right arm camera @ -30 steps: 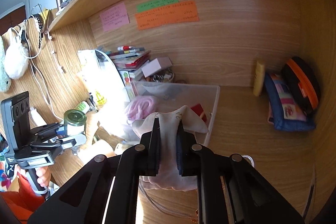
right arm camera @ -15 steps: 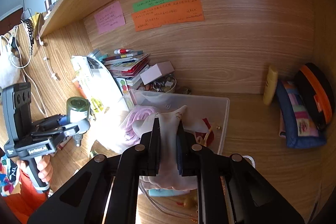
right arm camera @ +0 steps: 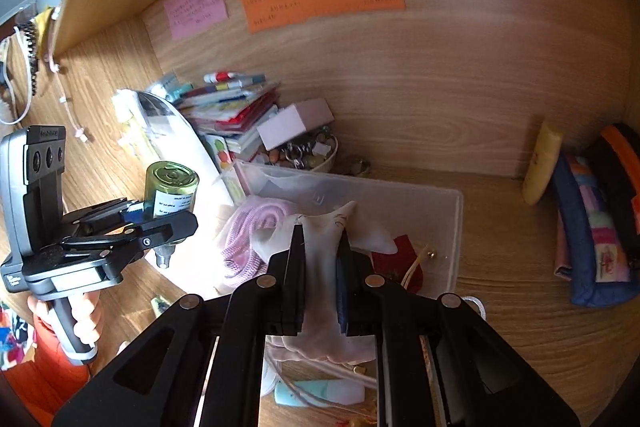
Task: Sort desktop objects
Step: 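Lift and carry the green bottle and white bag over the clear box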
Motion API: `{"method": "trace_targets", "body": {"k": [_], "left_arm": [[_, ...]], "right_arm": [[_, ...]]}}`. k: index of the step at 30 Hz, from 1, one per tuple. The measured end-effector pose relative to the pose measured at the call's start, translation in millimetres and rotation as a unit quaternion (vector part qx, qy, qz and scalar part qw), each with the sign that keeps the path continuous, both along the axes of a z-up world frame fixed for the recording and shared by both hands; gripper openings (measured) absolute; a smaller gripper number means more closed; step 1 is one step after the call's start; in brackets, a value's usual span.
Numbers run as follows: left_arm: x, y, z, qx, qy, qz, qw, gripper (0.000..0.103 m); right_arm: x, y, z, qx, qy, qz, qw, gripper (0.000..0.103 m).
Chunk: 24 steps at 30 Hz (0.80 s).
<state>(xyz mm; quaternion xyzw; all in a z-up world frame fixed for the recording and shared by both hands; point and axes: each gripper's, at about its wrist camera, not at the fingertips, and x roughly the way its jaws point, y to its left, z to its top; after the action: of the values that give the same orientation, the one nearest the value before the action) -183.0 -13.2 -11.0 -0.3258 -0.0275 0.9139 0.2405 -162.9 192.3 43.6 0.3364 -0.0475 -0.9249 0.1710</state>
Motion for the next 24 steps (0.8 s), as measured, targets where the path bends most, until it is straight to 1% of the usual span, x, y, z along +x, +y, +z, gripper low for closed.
{"method": "trace_targets", "body": {"k": [1, 3, 8, 12, 16, 18, 20, 22, 24], "left_arm": [[-2.1, 1.1, -3.6, -0.005, -0.003, 0.002, 1.0, 0.047], [-4.6, 2.6, -9.5, -0.002, -0.012, -0.003, 0.9999, 0.047], [-7.5, 6.6, -17.0, -0.011, -0.019, -0.009, 0.9997, 0.047], [-10.0, 11.7, -23.6, -0.027, -0.026, -0.009, 0.9992, 0.047], [-9.4, 14.3, -26.9, -0.034, -0.033, -0.014, 0.9988, 0.047], [-8.0, 16.1, -26.8, -0.042, -0.034, -0.016, 0.9984, 0.047], [-8.9, 16.7, -28.4, -0.041, -0.046, -0.021, 0.9979, 0.047], [-9.8, 16.9, -29.3, -0.046, -0.055, -0.019, 0.9973, 0.047], [-9.5, 15.8, -29.0, -0.042, -0.058, -0.022, 0.9972, 0.047]], "right_arm": [[-3.5, -0.1, -4.5, 0.001, -0.006, -0.001, 1.0, 0.011], [-7.6, 1.2, -10.5, 0.004, -0.014, -0.005, 1.0, 0.011], [-16.7, 4.7, -24.5, 0.006, -0.036, -0.013, 0.999, 0.011], [-18.1, 1.3, -31.9, 0.021, -0.042, -0.014, 0.999, 0.011], [-22.1, -6.6, -39.5, 0.047, -0.051, -0.008, 0.998, 0.011], [-21.7, -13.1, -41.6, 0.065, -0.047, -0.005, 0.997, 0.011], [-20.0, -17.2, -40.8, 0.078, -0.04, -0.001, 0.996, 0.011], [-19.2, -18.3, -40.4, 0.081, -0.039, 0.006, 0.996, 0.013], [-19.9, -18.3, -41.5, 0.08, -0.043, 0.007, 0.996, 0.014]]}}
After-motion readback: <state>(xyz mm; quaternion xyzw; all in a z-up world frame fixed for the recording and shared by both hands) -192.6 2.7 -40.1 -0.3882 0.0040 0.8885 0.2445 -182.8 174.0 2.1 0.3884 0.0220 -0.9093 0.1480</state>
